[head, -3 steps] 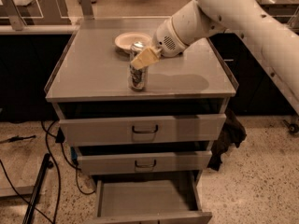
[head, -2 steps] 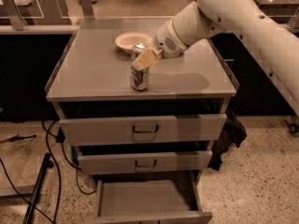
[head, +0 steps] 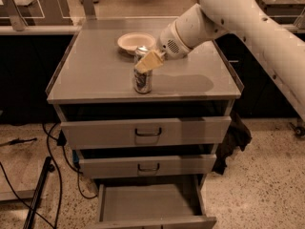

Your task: Pick redbull can from bottom drawer and place on counter

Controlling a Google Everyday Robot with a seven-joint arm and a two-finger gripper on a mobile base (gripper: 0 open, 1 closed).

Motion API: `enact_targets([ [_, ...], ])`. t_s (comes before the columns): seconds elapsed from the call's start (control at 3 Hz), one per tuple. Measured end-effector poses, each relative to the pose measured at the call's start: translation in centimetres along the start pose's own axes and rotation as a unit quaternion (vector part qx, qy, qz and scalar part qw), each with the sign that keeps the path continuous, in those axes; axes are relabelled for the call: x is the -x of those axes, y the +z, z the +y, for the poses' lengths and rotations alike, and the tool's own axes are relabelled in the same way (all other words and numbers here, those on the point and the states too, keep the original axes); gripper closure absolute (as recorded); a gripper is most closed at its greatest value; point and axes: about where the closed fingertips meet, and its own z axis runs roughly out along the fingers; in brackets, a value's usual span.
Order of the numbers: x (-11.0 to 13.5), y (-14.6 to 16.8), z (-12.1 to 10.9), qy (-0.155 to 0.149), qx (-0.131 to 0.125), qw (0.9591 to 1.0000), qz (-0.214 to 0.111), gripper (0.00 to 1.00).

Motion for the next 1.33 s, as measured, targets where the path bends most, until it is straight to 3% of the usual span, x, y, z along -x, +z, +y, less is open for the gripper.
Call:
enact_targets([
  [0.33,-0.81,0.65,0.06,0.004,0.005,1.0,0.002,1.0],
  [1.33,-0.81,0.65,0.06,0.004,0.005,1.0,0.002,0.35],
])
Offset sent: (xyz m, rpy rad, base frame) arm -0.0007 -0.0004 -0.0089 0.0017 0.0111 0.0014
